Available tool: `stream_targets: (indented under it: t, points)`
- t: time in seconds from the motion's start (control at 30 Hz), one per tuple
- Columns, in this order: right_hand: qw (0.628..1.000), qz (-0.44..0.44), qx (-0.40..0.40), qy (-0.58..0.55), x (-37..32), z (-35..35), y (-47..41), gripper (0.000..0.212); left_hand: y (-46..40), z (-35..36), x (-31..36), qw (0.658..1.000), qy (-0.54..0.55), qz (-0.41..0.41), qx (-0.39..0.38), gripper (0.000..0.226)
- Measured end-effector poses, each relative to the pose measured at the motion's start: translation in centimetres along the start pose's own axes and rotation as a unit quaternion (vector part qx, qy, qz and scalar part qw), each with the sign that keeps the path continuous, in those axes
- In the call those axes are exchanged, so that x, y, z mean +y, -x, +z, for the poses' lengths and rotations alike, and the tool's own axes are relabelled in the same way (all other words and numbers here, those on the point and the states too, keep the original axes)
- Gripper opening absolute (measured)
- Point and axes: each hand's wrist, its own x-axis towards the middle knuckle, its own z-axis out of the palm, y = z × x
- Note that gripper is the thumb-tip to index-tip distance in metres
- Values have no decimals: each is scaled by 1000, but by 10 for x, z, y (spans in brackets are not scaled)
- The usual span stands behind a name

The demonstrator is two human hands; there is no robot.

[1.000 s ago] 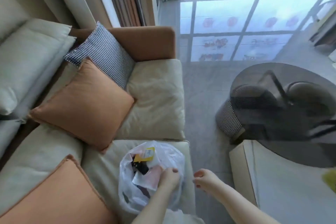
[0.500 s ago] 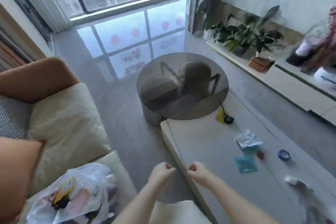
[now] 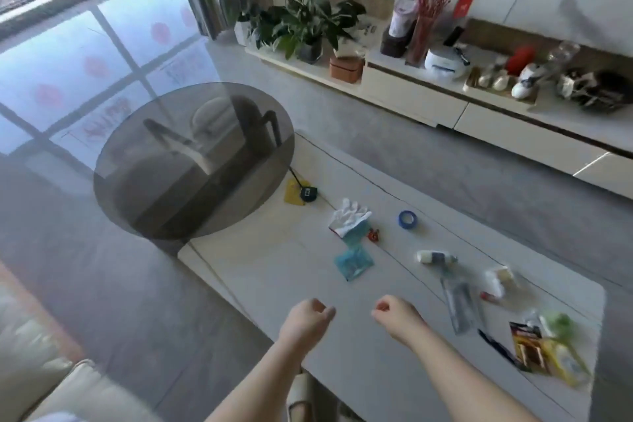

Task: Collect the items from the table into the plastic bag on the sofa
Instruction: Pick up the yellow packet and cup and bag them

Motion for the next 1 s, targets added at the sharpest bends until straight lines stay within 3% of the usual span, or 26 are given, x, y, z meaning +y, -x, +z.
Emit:
stream_targets:
  t: [0.27, 0.63, 0.83, 1.0]
  points:
    - [995, 52, 19, -78, 34, 3, -108, 36, -122, 25, 30, 998, -60, -2, -13, 33]
    - [995, 57, 53, 66, 72, 46, -284, 57, -316, 100, 15, 973, -213, 83, 19, 37]
    - [987, 95, 102, 83, 74, 46, -350, 72, -362, 134, 13, 963, -253, 61, 72, 63]
    - [985, 124, 81, 84, 77, 55, -368, 89, -375, 142, 10, 959, -263, 56, 88, 56]
